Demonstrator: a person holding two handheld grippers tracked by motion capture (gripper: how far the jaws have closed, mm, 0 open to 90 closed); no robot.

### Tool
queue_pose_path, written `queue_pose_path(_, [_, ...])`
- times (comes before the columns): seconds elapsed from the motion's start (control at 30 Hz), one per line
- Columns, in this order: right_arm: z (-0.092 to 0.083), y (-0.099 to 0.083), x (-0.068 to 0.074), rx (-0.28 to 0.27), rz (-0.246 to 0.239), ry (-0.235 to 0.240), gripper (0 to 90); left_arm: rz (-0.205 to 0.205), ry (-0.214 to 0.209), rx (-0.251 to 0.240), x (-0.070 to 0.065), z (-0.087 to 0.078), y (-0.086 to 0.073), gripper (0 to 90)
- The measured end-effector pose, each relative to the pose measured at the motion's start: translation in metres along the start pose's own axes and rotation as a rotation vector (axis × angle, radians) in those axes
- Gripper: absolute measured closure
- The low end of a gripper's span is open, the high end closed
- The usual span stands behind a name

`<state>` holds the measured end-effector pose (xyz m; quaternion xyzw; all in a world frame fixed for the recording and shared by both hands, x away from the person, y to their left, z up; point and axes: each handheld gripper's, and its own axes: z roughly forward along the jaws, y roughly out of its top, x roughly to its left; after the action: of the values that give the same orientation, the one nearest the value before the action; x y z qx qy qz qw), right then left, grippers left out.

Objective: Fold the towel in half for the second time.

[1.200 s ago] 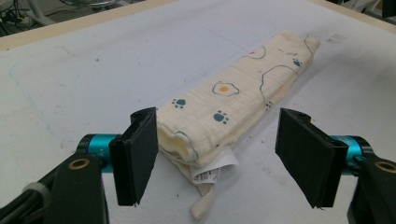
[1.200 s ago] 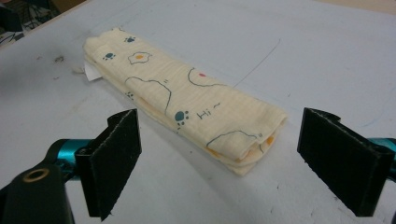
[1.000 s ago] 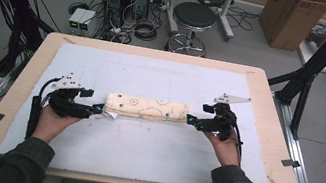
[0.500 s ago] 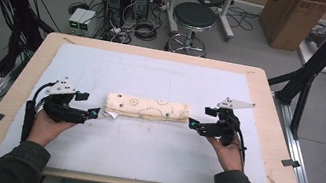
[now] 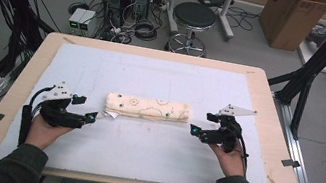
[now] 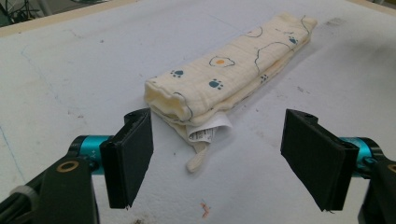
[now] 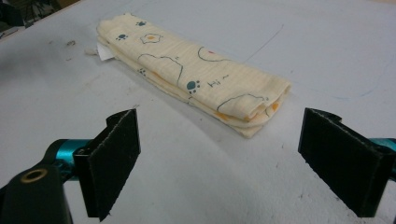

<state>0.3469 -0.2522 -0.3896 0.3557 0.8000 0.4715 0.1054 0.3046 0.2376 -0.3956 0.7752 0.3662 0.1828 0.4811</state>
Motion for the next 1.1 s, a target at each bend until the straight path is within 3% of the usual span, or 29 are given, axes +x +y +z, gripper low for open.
queue_pose_path(0.53, [-0.011,-0.025,-0.003,-0.014,0.017,-0.029,12.1,-0.006,0.001,-0.005,-0.009,-0.008,-0.016,25.5])
queue_pose_path(1.1, [-0.022,-0.046,0.005,0.013,0.011,-0.038,12.1,0.034,0.019,0.006,-0.02,-0.024,-0.03,24.9])
